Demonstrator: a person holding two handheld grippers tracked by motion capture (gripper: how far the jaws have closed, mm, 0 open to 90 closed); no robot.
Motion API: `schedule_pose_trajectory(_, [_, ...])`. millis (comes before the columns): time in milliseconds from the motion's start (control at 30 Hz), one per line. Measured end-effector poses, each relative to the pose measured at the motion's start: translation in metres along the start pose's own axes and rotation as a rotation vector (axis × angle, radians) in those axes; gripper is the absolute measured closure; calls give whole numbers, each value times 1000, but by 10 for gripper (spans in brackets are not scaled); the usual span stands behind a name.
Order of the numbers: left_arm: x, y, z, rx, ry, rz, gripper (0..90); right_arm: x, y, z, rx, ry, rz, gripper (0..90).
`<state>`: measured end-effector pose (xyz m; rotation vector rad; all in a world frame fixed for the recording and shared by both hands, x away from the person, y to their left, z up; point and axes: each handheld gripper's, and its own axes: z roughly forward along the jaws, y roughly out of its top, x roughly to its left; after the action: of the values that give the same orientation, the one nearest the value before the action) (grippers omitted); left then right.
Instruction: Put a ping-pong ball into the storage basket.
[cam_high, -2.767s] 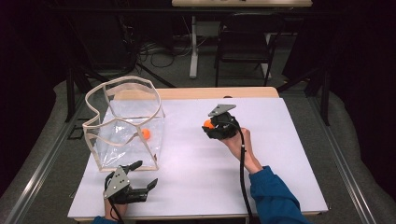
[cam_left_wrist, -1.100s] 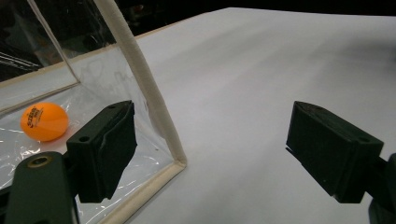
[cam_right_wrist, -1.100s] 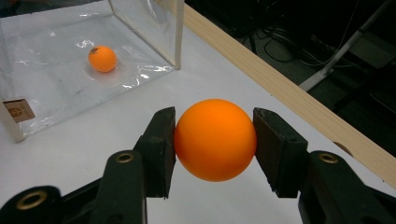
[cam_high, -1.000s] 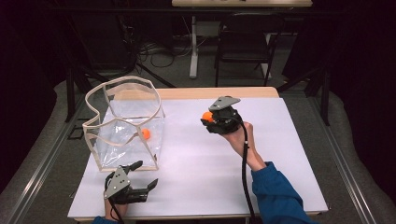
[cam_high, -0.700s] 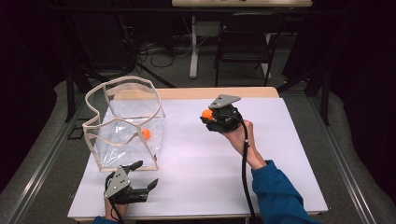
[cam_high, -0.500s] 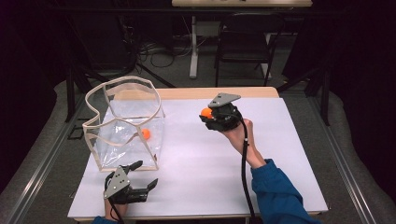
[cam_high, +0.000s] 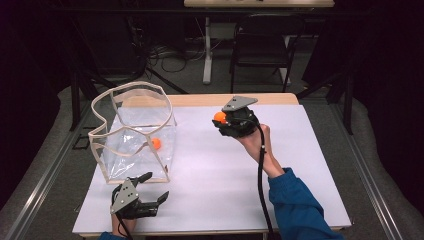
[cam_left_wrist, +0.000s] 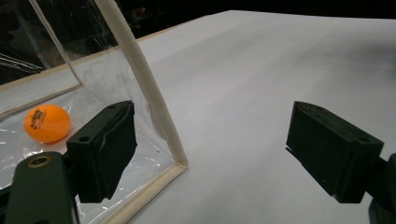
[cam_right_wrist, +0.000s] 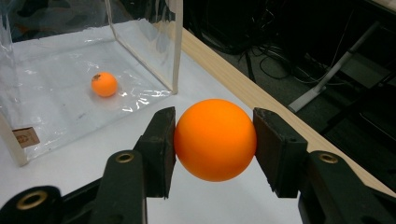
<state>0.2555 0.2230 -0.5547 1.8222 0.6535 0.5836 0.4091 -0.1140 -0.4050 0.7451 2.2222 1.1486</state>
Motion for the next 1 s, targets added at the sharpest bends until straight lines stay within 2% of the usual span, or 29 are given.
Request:
schedule_pose_trajectory(367, [0, 0, 0, 1, 0, 1, 159, 1, 10, -2, -15, 1, -13, 508])
schedule_pose_trajectory(633, [1, 0, 1, 2, -2, 2, 159, 3, 13, 2, -9, 4, -30, 508])
schedule_pose_trajectory(1000, [1, 0, 0, 1, -3, 1, 159, 4, 21, 8, -17, 21, -30, 508])
